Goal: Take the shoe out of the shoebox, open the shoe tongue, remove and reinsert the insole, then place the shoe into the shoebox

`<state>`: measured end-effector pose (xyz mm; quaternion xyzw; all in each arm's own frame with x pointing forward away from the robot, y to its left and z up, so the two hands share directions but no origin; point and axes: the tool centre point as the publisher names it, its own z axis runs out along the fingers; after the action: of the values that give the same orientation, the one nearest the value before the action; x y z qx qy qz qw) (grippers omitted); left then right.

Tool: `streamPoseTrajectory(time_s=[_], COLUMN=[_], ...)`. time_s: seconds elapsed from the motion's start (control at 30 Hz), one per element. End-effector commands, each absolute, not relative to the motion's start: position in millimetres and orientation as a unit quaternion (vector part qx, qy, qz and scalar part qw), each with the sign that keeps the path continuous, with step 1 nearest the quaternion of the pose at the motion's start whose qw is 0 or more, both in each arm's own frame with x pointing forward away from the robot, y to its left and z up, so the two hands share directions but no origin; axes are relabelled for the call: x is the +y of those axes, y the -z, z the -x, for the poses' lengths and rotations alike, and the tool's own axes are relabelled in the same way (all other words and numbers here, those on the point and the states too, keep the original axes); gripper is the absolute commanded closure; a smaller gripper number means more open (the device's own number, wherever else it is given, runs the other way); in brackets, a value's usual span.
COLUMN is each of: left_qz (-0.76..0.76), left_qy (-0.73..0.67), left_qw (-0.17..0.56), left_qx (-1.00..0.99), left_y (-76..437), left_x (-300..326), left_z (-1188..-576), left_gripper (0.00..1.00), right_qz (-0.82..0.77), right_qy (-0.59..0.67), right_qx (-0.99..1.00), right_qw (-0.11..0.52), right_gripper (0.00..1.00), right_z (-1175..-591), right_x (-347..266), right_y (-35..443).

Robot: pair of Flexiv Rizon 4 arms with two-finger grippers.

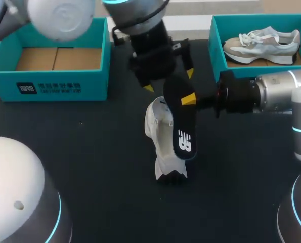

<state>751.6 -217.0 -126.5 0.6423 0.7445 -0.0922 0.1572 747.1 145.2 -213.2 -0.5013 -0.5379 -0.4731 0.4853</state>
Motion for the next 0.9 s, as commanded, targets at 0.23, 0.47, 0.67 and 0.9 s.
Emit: streamPoseTrajectory(time_s=[0.23,0.47,0.67,0.9], left_qz=[-0.581,-0.581,-0.581,-0.581], left_qy=[0.350,0.345,0.345,0.345], left_qw=[0.382,0.374,0.374,0.374], left_qx=[0.628,0.635,0.635,0.635], left_y=[148.7,149.7,149.7,149.7], left_x=[-171.7,-170.7,-170.7,-170.7], left_z=[-745.2,-746.0,-746.0,-746.0], left_gripper=[0.00,0.00,0.00,0.00], right_qz=[0.501,0.501,0.504,0.505], right_qy=[0.473,0.477,0.479,0.482], right_qx=[-0.537,-0.535,-0.532,-0.531], right_qw=[0.487,0.485,0.484,0.480], right_gripper=[1.00,1.00,1.00,1.00], right_z=[-749.6,-748.5,-745.2,-743.1], right_x=[144.8,143.2,140.7,140.4], right_y=[214.7,215.7,216.8,215.6])
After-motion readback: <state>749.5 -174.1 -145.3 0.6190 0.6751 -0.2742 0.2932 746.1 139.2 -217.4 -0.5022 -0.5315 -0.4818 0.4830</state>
